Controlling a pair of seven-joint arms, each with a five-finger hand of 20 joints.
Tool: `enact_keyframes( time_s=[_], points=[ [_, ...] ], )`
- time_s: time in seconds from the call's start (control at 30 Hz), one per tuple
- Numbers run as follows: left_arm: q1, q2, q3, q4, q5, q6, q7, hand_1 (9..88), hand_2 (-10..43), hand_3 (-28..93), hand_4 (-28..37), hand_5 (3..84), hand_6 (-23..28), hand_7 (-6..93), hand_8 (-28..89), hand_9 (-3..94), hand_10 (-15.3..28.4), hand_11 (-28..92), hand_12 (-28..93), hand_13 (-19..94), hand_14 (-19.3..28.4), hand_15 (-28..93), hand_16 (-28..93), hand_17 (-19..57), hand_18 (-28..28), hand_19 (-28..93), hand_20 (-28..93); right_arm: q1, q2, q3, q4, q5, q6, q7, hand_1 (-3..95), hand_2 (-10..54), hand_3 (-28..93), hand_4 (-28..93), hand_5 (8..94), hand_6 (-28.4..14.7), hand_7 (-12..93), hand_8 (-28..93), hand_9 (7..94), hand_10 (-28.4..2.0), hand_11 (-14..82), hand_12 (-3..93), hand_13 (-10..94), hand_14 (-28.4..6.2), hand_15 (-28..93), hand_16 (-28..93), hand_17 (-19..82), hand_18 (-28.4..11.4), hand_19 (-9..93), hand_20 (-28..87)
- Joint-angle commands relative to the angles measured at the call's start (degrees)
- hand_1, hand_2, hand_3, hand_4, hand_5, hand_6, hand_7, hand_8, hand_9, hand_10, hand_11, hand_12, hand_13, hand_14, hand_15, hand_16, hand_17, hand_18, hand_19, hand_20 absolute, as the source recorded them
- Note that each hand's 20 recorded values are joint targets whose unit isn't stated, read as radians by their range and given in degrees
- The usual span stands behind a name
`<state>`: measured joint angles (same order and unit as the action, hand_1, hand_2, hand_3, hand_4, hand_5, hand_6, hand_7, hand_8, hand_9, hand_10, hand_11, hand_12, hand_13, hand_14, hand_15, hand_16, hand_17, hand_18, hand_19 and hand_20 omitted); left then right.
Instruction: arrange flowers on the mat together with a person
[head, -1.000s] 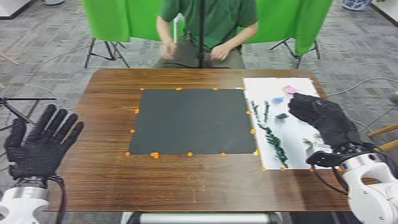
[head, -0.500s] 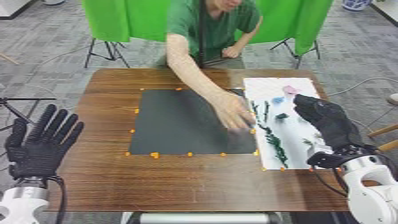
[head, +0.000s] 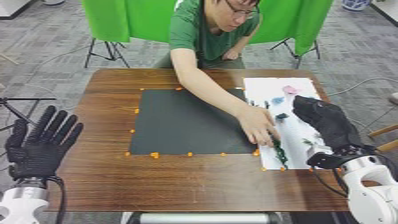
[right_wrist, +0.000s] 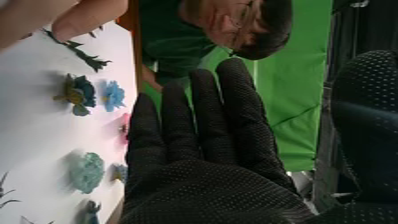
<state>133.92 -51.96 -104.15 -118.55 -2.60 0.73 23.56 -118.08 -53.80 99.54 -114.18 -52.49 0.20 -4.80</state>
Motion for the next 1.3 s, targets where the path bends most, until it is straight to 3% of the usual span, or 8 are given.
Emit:
enact_keyframes(
  time_s=[0.03,0.73,0.93,1.3],
  points=[
    [1.39,-0.52,-0.25,-0.42,-0.39,0.69,0.20,24.5,11.3,69,-28.3,43.9,7.5,7.1,-8,40.3,13.9,14,9,32,15.7,30,-6,-3.0,14.8,33,14,-0.90,-0.16,0.36,-0.26,-0.09,-0.08,0.12,26.0,-4.6,72,-22,51.7,-4.7,13,-11,45.1,-13.7,5.2,9.4,31,-11.4,12,2,20,-9.0,1,21],
    [1.24,-0.76,-0.01,-0.32,-0.30,0.61,-0.17,24.7,11.4,69,-28.3,43.9,7.3,7.5,-8,40.5,13.8,15,9,32,15.8,30,-6,-3.1,14.8,33,14,-1.70,-0.27,0.98,-0.79,-0.02,0.74,1.22,26.4,-3.7,72,-22,51.9,-4.8,13,-11,45.4,-14.2,5.2,9.8,31,-12.3,11,4,19,-9.6,1,20],
    [1.09,-0.70,0.04,-0.32,-1.00,0.95,-0.32,24.7,11.4,69,-28.3,43.9,7.3,7.5,-8,40.5,13.8,15,9,32,15.9,30,-6,-3.1,14.8,33,14,0.23,0.90,-1.54,-0.20,-0.25,2.77,0.96,26.5,-3.5,72,-22,52.0,-4.8,13,-11,45.4,-14.1,5.2,9.9,31,-12.4,11,5,19,-10.1,1,20],
    [1.72,-0.76,-0.26,-0.50,-0.84,0.74,0.03,24.7,11.5,69,-28.3,44.1,7.4,7.5,-8,40.5,13.8,15,9,32,16.1,30,-6,-3.1,14.9,33,14,-1.36,-0.13,0.94,-0.46,-0.48,-0.26,0.58,26.4,-3.7,73,-22,52.0,-4.8,13,-11,45.3,-14.1,5.1,10.0,32,-12.2,11,6,18,-10.2,1,19]
  ],
)
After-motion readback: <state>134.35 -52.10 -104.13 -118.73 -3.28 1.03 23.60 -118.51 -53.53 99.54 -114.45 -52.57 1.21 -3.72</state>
